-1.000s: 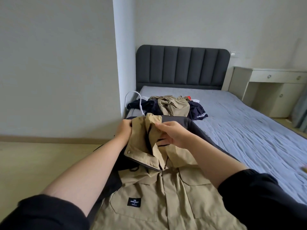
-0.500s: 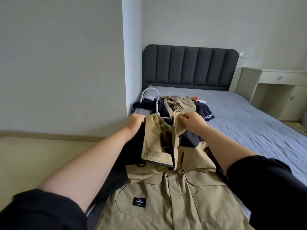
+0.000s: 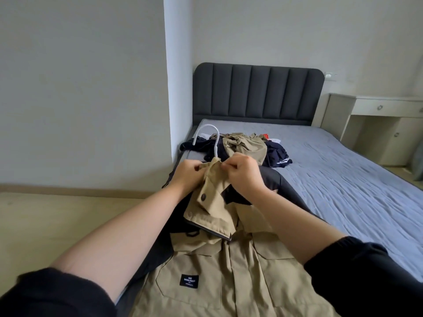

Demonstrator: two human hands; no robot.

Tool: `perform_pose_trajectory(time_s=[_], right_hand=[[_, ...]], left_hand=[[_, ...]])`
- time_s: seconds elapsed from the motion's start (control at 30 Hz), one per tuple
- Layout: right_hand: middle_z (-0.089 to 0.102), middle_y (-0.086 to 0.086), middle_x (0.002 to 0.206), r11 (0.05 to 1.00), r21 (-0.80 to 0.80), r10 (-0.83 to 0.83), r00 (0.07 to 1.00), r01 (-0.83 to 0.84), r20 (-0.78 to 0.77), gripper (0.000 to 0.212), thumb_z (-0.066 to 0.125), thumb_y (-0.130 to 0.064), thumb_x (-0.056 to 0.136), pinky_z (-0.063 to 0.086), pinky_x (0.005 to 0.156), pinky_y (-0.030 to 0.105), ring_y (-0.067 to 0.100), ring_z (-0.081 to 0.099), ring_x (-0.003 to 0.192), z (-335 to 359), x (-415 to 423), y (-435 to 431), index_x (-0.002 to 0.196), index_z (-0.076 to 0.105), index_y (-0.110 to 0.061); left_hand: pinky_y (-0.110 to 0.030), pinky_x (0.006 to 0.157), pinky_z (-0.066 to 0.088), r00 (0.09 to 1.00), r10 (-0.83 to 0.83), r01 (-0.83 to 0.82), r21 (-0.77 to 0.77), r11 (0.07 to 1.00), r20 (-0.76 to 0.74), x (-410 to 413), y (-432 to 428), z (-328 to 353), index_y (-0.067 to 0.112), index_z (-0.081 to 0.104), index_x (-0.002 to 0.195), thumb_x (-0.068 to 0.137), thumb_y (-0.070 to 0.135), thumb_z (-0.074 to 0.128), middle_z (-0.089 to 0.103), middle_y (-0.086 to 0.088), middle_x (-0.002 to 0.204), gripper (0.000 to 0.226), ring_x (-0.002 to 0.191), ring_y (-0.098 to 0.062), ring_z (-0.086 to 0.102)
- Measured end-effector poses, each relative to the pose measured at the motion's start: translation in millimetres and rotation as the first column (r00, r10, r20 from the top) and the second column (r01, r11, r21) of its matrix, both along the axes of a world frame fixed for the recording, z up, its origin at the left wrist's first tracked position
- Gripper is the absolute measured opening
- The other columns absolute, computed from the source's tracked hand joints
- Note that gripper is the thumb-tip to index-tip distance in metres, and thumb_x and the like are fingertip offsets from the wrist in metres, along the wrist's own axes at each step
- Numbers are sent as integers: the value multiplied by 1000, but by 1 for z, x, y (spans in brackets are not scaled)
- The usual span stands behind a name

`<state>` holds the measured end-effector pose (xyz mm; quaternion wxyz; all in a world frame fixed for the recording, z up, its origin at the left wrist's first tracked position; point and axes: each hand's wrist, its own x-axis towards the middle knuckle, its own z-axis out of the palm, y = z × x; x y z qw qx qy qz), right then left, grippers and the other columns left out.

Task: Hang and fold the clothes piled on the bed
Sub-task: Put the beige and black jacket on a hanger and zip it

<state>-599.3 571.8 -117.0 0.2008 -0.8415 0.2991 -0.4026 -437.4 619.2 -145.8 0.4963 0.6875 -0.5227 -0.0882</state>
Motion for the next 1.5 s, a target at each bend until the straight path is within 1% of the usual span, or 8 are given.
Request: perform_pose_trajectory(time_s=[0.17,0.27,0.4,0.53,0.8,0.9,1.33,1.5], right_hand=[[56,19,74,995,81,-44,983,59,-178,41,58,-21,94,41,66,37,22,47,66,-4,-8,-21,64,58,6],[55,8,69,994,32,-91,966,101,-242,37,68,-22,86,39,56,28,20,50,70,-3,-9,-35,54,51,-11],[46,-5,97,962,-123,-267,934,244,-238,24,70,-36,82,36,82,32,16,41,97,-10,-6,-53,89,53,-21],[51,-2,68,975,-53,-219,906,215,-362,32,54,-26,92,38,64,32,28,56,77,-19,12,-73,63,44,-19],[53,3,63,939,6,-345,939,345,-20,15,50,-3,80,35,58,31,26,49,66,-5,46,-119,66,54,-7],[51,2,66,933,47,-358,934,358,-1,18,50,-3,80,28,56,29,22,46,68,50,53,-125,64,50,-10],[61,7,74,931,251,-295,951,264,95,15,52,1,77,45,64,28,25,57,76,431,64,-79,74,64,-6],[60,-3,68,937,316,-200,971,150,131,25,53,2,78,44,53,19,15,58,72,532,71,-41,67,64,-18]], left_hand=[[-19,44,20,997,-8,8,-7,1000,-82,1,1,-1,15,38,49,87,16,67,31,6,47,47,44,-5,27],[-20,46,22,991,-50,48,-15,999,-122,-4,1,3,12,38,50,87,14,67,32,1,50,46,48,-10,28],[-24,51,22,991,-99,97,-24,995,-93,-4,-5,6,8,38,52,87,11,66,31,0,50,44,52,-13,29],[-15,49,27,998,-56,55,-15,998,-2,5,-25,3,15,40,48,85,12,67,38,12,43,46,44,-3,35],[-17,50,29,992,5,-5,-1,1000,126,40,-81,36,20,41,48,82,21,72,43,13,42,45,46,-4,40],[-28,57,34,992,26,-30,28,999,127,43,-87,90,18,43,52,83,25,70,45,8,50,41,54,-12,44],[-26,50,27,946,112,-123,17,992,303,53,-44,466,19,43,54,85,32,67,47,6,54,41,55,-9,44],[-29,65,41,950,-75,-3,249,969,304,73,3,581,10,61,68,84,26,70,61,-1,69,25,69,-18,55]])
